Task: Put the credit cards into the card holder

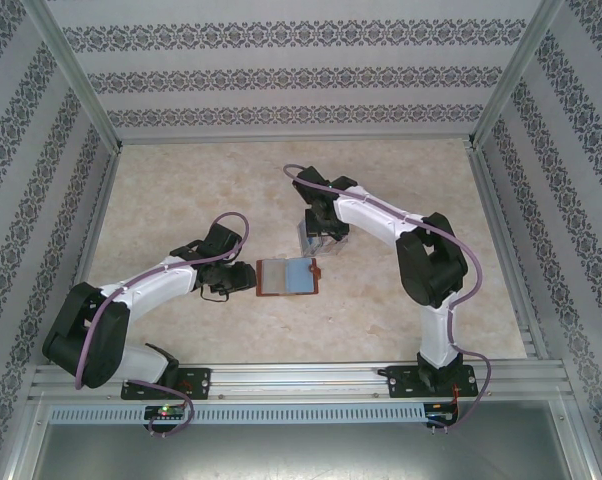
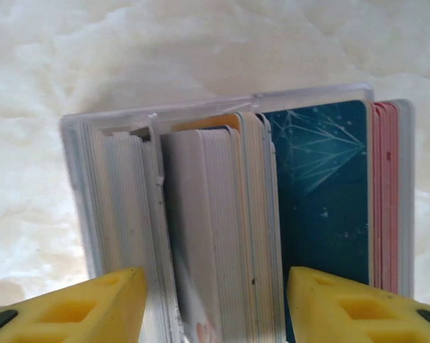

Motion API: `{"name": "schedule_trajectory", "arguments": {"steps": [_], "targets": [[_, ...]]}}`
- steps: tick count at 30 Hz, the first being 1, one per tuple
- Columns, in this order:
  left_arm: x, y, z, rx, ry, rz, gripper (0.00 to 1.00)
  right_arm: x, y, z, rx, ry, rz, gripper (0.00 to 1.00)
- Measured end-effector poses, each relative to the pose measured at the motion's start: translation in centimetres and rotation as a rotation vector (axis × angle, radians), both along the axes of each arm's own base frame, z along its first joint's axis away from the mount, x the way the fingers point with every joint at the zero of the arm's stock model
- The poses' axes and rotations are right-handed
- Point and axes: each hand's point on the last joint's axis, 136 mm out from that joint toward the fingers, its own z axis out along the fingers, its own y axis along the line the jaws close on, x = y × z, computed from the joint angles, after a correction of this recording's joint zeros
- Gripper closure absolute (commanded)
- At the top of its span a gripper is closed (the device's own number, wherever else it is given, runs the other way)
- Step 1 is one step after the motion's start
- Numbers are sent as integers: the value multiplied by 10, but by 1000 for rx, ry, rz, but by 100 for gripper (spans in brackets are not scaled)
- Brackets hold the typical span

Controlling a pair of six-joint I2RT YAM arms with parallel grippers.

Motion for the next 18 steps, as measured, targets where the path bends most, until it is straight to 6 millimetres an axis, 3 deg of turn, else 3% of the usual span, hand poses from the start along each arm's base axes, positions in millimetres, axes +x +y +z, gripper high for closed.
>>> {"name": "schedule_trajectory", "arguments": {"steps": [11,18], "targets": [[0,0,-2,-7,8,2,58,-3,23,0,181,24,32,45],[0,-1,-7,-9,21,-1,59,-2,33,11,311,15,52,50]]}}
